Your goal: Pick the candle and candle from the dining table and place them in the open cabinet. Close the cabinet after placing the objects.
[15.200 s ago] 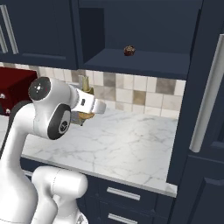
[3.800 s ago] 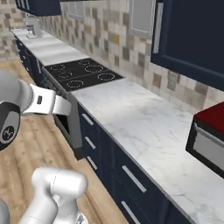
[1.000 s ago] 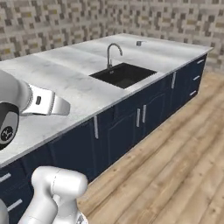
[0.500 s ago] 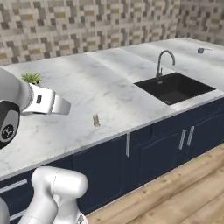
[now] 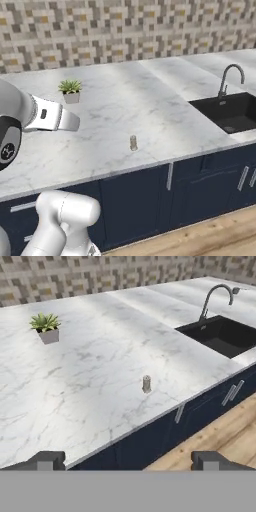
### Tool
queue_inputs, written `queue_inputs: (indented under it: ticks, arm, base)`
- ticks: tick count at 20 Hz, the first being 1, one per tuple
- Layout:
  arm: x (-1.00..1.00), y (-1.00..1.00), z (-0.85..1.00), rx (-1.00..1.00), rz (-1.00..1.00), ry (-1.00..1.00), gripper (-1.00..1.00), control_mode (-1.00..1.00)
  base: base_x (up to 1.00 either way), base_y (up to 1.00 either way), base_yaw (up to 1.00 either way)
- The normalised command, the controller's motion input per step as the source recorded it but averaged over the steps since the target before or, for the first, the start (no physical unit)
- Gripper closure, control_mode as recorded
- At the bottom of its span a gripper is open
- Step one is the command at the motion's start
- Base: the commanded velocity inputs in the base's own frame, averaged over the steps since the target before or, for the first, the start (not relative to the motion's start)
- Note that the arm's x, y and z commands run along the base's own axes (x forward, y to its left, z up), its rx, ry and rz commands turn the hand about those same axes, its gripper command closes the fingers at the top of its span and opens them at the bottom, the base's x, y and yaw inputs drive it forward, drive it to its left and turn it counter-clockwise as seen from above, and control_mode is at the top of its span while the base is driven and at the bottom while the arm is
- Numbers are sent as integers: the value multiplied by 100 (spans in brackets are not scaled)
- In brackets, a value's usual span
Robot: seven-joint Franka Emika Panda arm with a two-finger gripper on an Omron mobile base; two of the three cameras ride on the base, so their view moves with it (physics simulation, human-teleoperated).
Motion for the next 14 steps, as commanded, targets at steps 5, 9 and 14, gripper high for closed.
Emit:
queue_inputs:
  ticks: [5,9,14]
  arm:
    - [0,0,0,0,0,0,-100,100]
    - [0,0,0,0,0,0,-100,100]
    - [0,0,0,0,0,0,-100,100]
  base:
    - [40,-76,34]
    - [43,-84,27]
    - [50,-66,26]
